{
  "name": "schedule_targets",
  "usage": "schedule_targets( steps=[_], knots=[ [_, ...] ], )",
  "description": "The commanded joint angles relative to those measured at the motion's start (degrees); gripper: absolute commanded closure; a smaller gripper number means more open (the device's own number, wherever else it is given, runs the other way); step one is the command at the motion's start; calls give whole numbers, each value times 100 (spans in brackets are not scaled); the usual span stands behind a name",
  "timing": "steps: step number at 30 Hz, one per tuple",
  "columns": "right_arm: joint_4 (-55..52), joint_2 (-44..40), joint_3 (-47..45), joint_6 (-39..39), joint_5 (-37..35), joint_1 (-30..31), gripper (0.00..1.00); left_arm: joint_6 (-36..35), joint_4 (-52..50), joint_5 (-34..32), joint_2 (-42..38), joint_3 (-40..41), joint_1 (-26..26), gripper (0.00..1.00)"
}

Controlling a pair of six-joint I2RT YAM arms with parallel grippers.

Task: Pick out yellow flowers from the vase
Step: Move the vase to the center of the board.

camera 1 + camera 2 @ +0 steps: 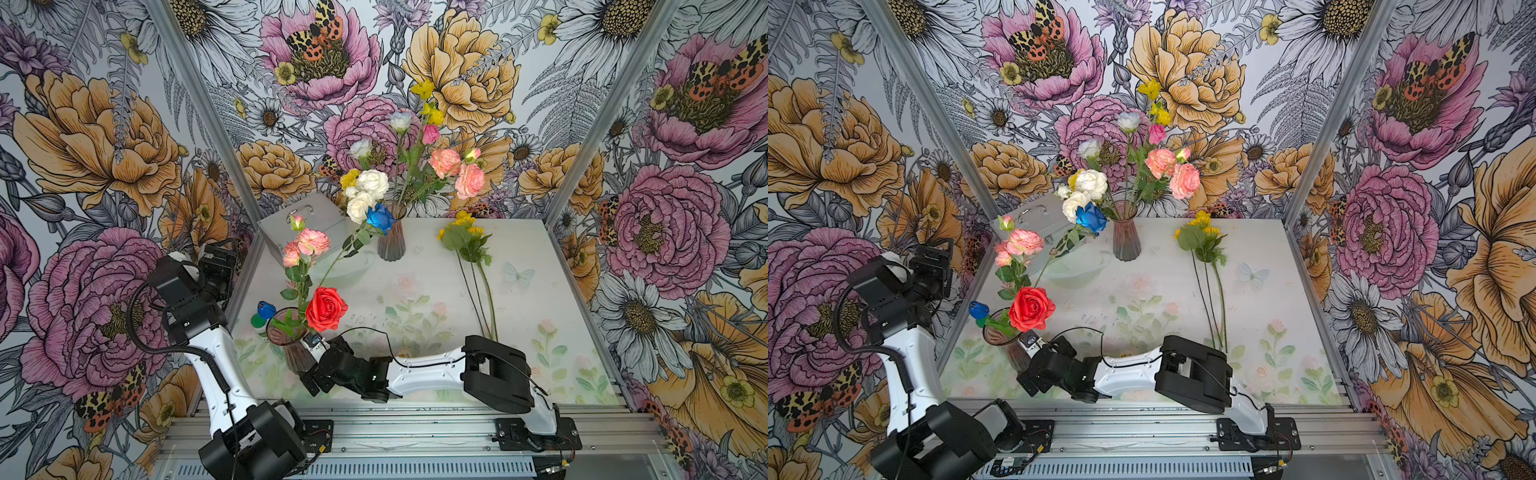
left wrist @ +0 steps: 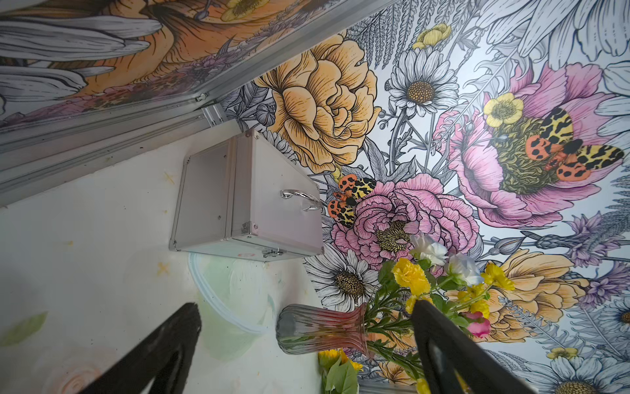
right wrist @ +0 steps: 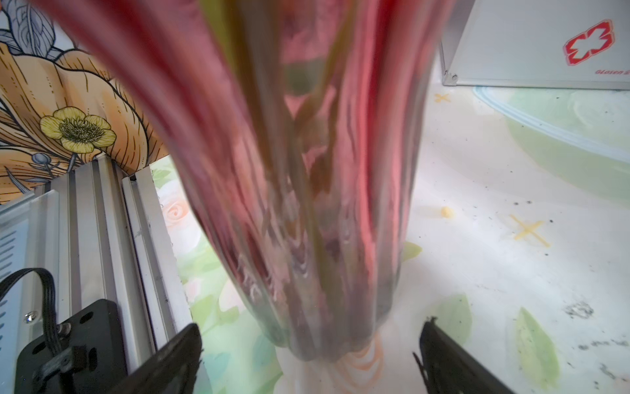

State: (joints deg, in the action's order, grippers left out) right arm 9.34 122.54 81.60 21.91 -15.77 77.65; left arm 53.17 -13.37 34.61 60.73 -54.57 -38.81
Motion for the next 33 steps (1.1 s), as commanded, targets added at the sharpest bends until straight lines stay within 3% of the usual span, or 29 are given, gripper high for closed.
schedule_targets(
  steps=[1,33],
  knots=[
    [21,191,207,160,-190,-50,1,70,106,126,-149,52,-47,1],
    [-295,1045,1166,648,-621,-571,3,291,5,153,-105,-366,-293,1]
  ],
)
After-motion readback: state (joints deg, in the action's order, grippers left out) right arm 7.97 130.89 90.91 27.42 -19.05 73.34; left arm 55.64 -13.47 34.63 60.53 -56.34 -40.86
